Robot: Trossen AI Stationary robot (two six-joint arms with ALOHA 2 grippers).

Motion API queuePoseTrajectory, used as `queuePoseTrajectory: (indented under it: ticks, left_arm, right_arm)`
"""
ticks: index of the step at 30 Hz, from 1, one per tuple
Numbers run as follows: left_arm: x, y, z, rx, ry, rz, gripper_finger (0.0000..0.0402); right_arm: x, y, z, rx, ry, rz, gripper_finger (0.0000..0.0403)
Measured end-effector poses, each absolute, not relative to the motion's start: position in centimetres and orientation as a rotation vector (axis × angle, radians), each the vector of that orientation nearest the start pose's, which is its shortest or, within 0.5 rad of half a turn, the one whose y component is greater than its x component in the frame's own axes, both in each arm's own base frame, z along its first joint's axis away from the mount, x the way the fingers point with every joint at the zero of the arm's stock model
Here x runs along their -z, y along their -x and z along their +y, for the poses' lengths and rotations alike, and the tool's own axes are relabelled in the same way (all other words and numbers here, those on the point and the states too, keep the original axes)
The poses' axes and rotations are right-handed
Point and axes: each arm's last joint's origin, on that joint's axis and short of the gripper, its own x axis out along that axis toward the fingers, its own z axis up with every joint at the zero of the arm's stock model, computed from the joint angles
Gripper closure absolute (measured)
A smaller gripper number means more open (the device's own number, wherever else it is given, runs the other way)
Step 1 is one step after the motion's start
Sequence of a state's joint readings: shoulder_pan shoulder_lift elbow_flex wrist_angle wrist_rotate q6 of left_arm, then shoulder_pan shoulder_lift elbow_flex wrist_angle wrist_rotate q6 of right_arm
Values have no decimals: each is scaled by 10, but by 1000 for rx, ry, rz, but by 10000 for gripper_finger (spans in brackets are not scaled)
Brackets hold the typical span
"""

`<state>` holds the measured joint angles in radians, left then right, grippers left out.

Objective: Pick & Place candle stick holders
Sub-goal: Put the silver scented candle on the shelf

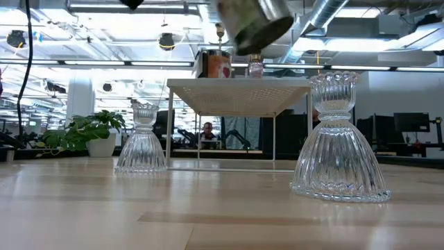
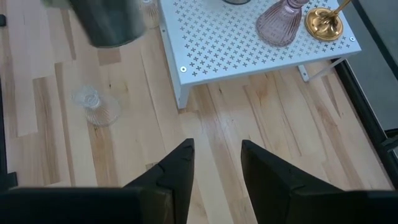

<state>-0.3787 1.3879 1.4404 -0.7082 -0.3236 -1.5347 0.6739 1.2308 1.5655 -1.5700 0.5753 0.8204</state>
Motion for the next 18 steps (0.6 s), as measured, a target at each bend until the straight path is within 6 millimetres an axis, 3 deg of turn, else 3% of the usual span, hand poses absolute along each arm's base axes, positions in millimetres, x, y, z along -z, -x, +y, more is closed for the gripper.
queuePoseTrajectory:
  ticks: [18]
  left_arm:
    - [-390,-305,-65,-570,1357,363,401]
  right_arm:
    - [-403,-148,94,343,-21,906,281]
